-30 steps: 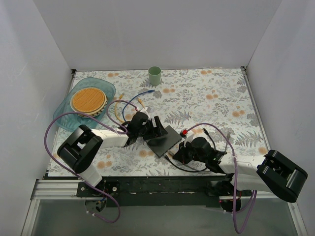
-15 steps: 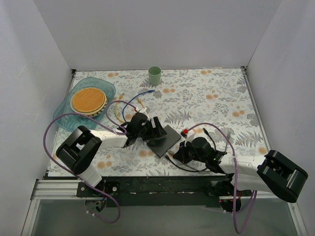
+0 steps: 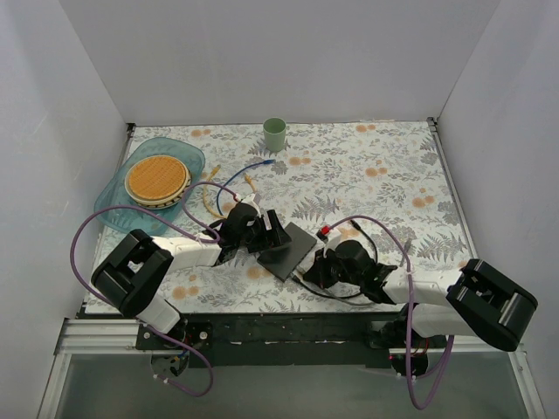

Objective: Insert the plug into the switch port

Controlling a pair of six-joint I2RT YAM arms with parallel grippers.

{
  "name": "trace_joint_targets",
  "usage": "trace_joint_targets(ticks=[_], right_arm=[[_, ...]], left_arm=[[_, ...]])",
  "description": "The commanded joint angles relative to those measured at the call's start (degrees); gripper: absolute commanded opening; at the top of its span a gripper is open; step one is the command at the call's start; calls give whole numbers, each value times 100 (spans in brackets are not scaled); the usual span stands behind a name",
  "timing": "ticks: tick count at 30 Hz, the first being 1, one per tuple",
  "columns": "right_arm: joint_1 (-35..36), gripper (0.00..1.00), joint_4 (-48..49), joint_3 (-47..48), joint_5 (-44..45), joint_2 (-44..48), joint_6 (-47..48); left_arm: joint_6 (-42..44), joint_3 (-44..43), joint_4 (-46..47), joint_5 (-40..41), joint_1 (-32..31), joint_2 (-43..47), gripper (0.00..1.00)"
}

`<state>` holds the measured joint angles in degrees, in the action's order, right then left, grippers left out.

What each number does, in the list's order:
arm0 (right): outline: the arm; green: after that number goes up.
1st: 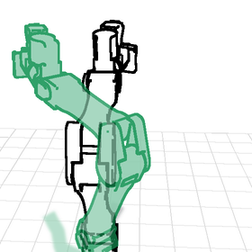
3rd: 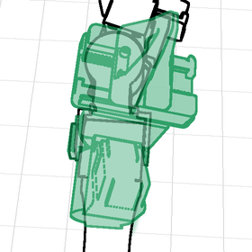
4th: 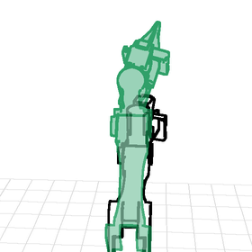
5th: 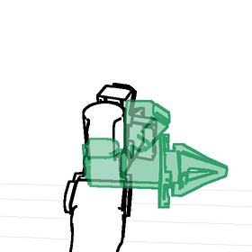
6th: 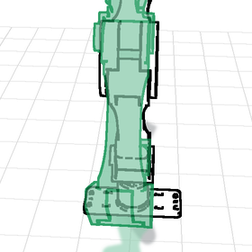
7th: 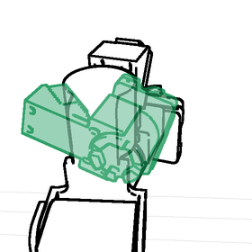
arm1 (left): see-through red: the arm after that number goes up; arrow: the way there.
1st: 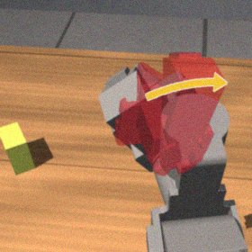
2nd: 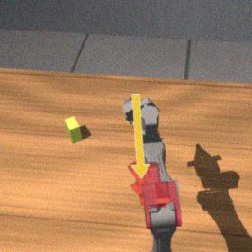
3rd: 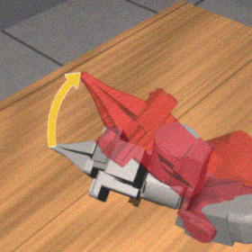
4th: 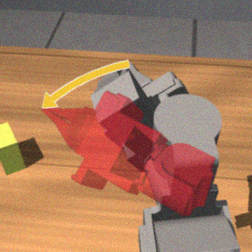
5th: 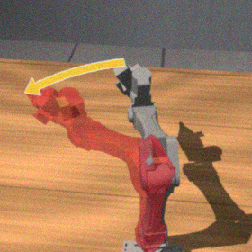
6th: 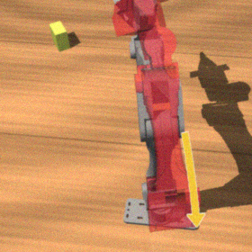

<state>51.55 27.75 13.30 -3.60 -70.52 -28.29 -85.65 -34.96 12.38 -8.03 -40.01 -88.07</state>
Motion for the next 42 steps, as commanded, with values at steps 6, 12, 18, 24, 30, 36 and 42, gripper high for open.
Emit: trace_joint_targets(ticks=[6,12,18,24,30,36,42], right_arm=[[4,1,381,463,-124,-392,175],[4,1,249,542,166,-348,79],[4,1,196,638,298,-383,35],[-4,1,196,744,324,-462,43],[4,1,143,955,509,-577,61],[4,1,3,1263,623,-726,87],[4,1,20,1526,667,-849,131]], left_arm=[[-110,139,-623,-445,-227,-105,75],[-224,235,-632,-462,-288,18,72],[-347,288,-632,-462,-376,159,70],[-356,244,-641,-550,-499,168,69],[-321,253,-658,-699,-525,211,65],[-277,288,-755,-787,-561,361,58],[-242,262,-799,-998,-613,291,54]])
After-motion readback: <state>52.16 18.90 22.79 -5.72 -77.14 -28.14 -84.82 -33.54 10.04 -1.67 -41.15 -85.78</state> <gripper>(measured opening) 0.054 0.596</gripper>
